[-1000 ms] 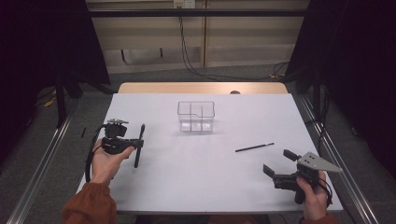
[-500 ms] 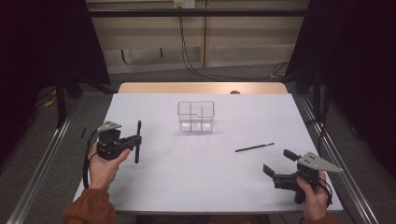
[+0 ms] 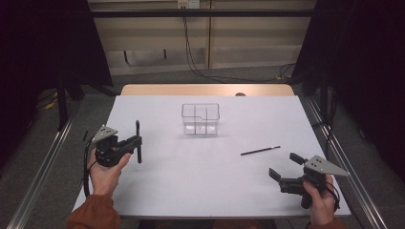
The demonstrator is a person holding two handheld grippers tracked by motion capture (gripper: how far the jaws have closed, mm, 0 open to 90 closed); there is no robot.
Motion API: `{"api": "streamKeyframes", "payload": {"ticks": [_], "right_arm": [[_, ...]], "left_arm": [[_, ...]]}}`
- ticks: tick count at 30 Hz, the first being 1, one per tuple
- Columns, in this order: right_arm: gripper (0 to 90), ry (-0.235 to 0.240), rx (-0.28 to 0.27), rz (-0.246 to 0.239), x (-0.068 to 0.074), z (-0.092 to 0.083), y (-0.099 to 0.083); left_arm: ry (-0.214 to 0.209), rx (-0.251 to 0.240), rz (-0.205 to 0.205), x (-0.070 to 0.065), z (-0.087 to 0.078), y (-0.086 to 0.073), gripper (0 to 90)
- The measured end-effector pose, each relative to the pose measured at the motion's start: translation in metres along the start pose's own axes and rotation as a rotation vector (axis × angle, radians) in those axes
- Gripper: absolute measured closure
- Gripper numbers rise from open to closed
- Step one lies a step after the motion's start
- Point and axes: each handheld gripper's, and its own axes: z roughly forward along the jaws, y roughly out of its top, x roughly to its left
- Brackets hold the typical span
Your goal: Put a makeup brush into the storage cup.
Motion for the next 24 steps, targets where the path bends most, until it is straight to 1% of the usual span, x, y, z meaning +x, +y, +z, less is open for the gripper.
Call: {"api": "streamKeyframes", "payload": {"ticks": [1, 3, 6, 9, 11, 13, 15, 17, 20, 22, 24], "right_arm": [[0.0, 0.0, 0.0, 0.002, 0.0, 0.0, 0.0], [0.0, 0.0, 0.0, 0.0, 0.0, 0.0, 0.0], [0.0, 0.0, 0.001, 0.001, 0.0, 0.0, 0.0], [0.0, 0.001, 0.0, 0.001, 0.0, 0.0, 0.0], [0.0, 0.002, 0.0, 0.0, 0.0, 0.0, 0.0], [0.0, 0.002, 0.0, -0.001, 0.0, 0.0, 0.0], [0.0, 0.002, 0.0, -0.002, 0.0, 0.0, 0.0], [0.0, 0.002, 0.0, -0.002, 0.0, 0.0, 0.0], [0.0, 0.002, 0.001, -0.003, 0.0, 0.0, 0.0], [0.0, 0.003, 0.002, -0.003, 0.0, 0.0, 0.0], [0.0, 0.002, 0.002, -0.003, 0.0, 0.0, 0.0]], "left_arm": [[-0.013, -0.015, -0.001, 0.0, -0.001, 0.0, 78.0], [-0.025, -0.023, 0.002, 0.0, -0.001, 0.001, 77.9], [-0.02, -0.038, 0.028, -0.003, -0.001, 0.0, 77.9], [-0.029, -0.06, 0.03, -0.005, -0.001, 0.0, 77.9], [-0.029, -0.074, 0.039, -0.006, -0.001, 0.001, 77.9], [-0.035, -0.083, 0.05, -0.008, -0.001, 0.001, 77.9], [-0.056, -0.087, 0.061, -0.01, 0.0, 0.002, 77.8], [-0.054, -0.093, 0.081, -0.013, 0.0, 0.002, 77.8], [-0.068, -0.106, 0.087, -0.016, 0.001, 0.004, 77.8], [-0.075, -0.112, 0.082, -0.018, 0.001, 0.005, 77.8], [-0.082, -0.111, 0.091, -0.021, 0.002, 0.006, 77.8]]}}
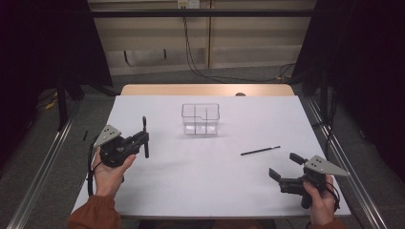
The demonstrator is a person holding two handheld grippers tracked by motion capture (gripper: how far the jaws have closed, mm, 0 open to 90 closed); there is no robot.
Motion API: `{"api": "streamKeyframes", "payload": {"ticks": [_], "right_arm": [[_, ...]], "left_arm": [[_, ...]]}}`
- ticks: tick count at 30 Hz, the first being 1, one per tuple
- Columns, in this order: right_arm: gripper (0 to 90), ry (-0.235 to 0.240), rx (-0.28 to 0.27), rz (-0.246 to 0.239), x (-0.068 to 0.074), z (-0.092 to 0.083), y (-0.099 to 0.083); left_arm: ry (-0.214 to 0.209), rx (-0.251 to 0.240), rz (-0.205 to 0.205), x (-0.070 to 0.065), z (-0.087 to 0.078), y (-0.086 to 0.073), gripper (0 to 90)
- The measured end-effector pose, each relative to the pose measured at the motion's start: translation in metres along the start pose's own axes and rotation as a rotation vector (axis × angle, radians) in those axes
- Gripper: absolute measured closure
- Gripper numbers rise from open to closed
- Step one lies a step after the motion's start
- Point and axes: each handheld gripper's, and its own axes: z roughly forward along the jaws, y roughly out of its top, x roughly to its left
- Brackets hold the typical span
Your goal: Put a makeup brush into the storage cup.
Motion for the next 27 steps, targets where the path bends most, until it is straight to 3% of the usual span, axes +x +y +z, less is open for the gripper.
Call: {"api": "streamKeyframes", "payload": {"ticks": [27], "right_arm": [[0.0, 0.005, -0.002, -0.001, 0.0, 0.0, 0.0]], "left_arm": [[-0.096, 0.014, 0.065, -0.041, 0.031, 0.017, 77.8]]}}
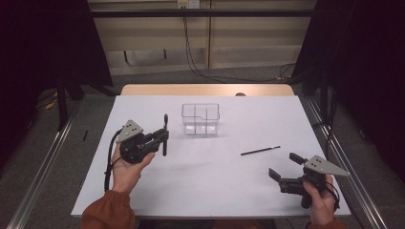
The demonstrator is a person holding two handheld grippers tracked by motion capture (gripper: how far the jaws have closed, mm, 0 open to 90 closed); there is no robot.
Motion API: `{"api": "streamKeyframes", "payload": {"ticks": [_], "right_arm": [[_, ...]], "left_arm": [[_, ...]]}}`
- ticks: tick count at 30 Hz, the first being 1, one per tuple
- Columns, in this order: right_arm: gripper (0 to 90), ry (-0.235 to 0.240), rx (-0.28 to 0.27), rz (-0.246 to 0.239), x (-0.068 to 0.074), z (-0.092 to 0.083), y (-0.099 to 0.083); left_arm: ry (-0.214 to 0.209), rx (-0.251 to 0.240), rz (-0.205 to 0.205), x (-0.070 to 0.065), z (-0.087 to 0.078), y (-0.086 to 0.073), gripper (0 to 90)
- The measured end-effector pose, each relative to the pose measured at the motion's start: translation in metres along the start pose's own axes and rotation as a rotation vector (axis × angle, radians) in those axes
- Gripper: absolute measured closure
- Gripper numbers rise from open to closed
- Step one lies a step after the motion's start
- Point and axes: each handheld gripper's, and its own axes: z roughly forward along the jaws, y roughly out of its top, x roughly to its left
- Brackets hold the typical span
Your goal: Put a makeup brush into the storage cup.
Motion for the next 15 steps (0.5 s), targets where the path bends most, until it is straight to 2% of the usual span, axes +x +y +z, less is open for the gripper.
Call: {"api": "streamKeyframes", "payload": {"ticks": [11, 15], "right_arm": [[0.0, 0.001, -0.003, 0.001, 0.001, 0.0, 0.0], [0.0, 0.0, -0.003, 0.001, 0.0, 0.0, 0.0]], "left_arm": [[-0.035, -0.01, 0.02, -0.015, 0.015, 0.008, 77.8], [-0.036, -0.016, 0.024, -0.019, 0.021, 0.011, 77.7]]}}
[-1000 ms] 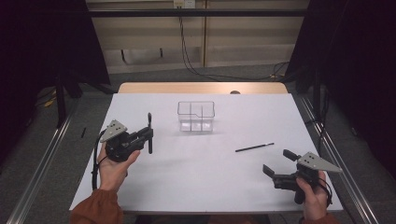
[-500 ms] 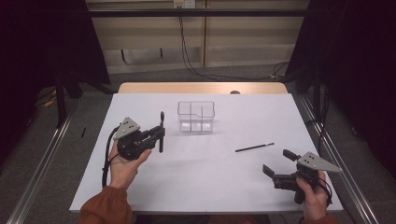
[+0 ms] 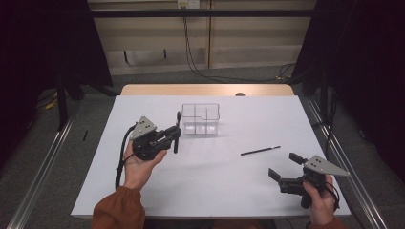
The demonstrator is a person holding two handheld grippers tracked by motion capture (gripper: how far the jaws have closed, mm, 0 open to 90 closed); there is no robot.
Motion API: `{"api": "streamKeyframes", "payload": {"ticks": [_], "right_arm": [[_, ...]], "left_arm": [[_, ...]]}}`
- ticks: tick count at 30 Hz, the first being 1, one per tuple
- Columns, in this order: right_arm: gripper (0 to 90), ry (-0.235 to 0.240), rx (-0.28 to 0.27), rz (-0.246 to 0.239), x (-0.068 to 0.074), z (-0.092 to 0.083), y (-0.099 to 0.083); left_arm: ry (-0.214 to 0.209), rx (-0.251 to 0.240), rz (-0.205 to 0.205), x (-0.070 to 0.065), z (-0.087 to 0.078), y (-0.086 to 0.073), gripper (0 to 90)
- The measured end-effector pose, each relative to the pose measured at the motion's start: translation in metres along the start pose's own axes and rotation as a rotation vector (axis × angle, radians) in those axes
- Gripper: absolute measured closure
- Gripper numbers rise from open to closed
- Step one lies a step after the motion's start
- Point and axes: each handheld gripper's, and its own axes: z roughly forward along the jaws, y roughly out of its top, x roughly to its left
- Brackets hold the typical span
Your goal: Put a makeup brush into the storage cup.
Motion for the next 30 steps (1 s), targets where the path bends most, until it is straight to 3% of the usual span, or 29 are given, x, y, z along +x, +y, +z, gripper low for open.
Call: {"api": "streamKeyframes", "payload": {"ticks": [4, 13, 30], "right_arm": [[0.0, 0.003, 0.001, -0.001, 0.0, 0.0, 0.0], [0.0, 0.006, 0.0, -0.001, 0.0, 0.0, 0.0], [0.0, 0.011, 0.004, 0.001, 0.0, 0.001, 0.0]], "left_arm": [[-0.001, -0.011, -0.019, -0.001, 0.007, 0.002, 77.8], [-0.013, -0.024, -0.018, -0.008, 0.021, 0.007, 77.8], [-0.002, -0.071, -0.001, -0.012, 0.045, 0.04, 77.8]]}}
